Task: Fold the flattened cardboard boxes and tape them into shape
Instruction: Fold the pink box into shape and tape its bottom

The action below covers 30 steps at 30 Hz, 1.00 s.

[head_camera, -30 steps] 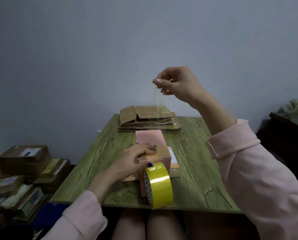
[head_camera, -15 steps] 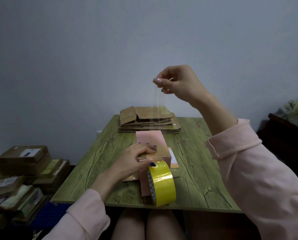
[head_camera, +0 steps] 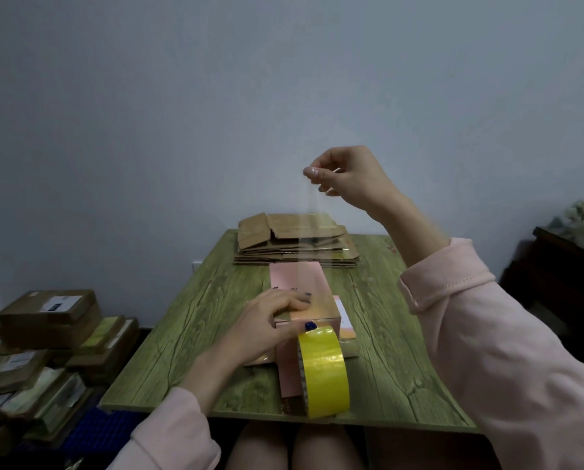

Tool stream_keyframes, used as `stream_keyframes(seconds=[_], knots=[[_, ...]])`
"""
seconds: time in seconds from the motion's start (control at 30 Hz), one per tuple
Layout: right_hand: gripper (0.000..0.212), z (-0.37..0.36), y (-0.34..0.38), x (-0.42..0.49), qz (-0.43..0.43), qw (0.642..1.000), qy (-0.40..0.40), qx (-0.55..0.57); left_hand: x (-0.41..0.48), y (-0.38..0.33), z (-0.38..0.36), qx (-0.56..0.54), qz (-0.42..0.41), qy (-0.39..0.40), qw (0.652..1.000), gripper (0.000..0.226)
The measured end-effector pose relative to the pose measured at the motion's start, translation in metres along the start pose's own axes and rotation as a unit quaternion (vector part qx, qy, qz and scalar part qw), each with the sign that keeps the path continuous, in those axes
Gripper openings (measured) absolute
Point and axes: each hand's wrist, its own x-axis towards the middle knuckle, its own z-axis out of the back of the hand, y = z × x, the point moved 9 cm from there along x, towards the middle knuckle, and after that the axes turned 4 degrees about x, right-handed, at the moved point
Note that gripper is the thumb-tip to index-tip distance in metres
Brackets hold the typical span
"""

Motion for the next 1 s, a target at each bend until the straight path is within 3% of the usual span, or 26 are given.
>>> stream_keyframes(seconds=[0.27, 0.4, 0.57, 0.73, 1.0], knots=[[0.011, -0.027, -0.054, 0.025, -0.057, 0.998, 0.021, -0.006, 0.000, 0.011, -0.004, 0.022, 0.072, 0.038, 0.996, 0.057], [0.015, -0.041, -0.082, 0.030, -0.082, 0.996, 0.030, -0.004, 0.001, 0.014, -0.006, 0.027, 0.078, 0.044, 0.996, 0.090], [0.013, -0.056, -0.120, 0.031, -0.121, 0.992, 0.037, -0.013, 0.002, 0.011, -0.006, 0.053, 0.066, 0.036, 0.996, 0.064], [0.028, -0.071, -0.144, 0.026, -0.141, 0.989, 0.040, -0.009, 0.000, 0.012, -0.005, 0.013, 0.064, 0.007, 0.998, 0.088], [0.027, -0.082, -0.162, 0.020, -0.147, 0.987, 0.046, -0.047, -0.002, 0.009, -0.001, 0.004, 0.060, -0.015, 0.998, 0.085]])
